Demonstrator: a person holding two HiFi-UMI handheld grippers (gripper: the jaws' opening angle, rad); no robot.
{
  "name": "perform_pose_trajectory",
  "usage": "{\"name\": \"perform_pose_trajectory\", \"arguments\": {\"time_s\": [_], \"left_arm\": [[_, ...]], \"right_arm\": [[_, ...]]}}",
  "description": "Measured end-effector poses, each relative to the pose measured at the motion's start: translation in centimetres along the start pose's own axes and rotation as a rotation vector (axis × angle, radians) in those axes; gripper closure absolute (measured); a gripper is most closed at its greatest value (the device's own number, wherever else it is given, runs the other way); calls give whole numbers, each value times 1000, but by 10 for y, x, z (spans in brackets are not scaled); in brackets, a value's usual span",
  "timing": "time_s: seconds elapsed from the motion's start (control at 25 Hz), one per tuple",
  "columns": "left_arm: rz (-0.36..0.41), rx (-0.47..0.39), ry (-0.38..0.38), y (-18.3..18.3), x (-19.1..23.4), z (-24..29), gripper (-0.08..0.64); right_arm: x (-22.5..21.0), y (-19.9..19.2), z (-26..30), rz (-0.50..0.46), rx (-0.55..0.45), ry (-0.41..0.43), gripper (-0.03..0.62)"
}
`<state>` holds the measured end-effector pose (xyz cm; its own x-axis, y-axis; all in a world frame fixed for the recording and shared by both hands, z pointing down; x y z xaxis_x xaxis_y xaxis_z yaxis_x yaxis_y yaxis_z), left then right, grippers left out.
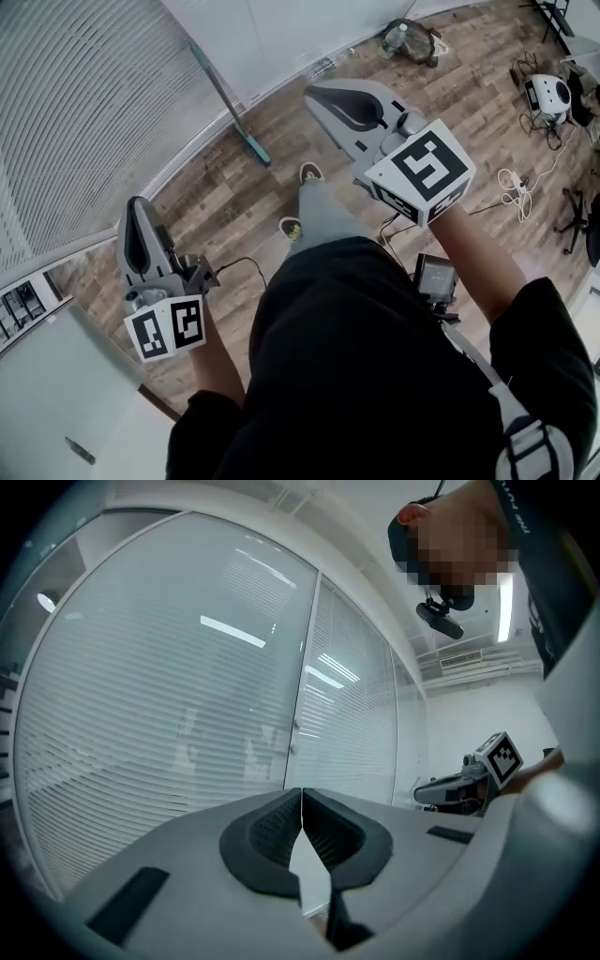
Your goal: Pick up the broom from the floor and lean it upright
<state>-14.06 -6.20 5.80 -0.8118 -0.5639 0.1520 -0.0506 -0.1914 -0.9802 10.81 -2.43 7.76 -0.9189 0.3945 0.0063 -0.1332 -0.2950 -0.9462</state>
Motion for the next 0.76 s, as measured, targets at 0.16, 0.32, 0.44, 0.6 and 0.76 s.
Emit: {"name": "perform_pose_trajectory", "arguments": {"time_s": [0.16,0.32,0.44,0.6,0.76], "left_arm": [[37,-15,12,17,-6,-20,537],[84,-41,-1,26,-6,-37,537],[93,-61,-2,29,-3,-44,537],[94,-67,7,31,0,-52,537],[90,-73,7,34,-4,-62,537]], "right_arm": [[8,12,-11,-1,-36,-20,572],[24,17,-14,-11,-54,-29,572],[31,21,-12,-17,-70,-33,572],[38,26,-12,-26,-80,-28,572],[46,28,-19,-33,-82,-23,572]]}}
Point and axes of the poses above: the fingertips, and each gripper's own axes: z forward along the fingers, x to its left, y out of its top, the point moved 1 cm from there along -z, backward along the fingers, and after that the axes turned 3 degrees about x, right-handed, at the moved point
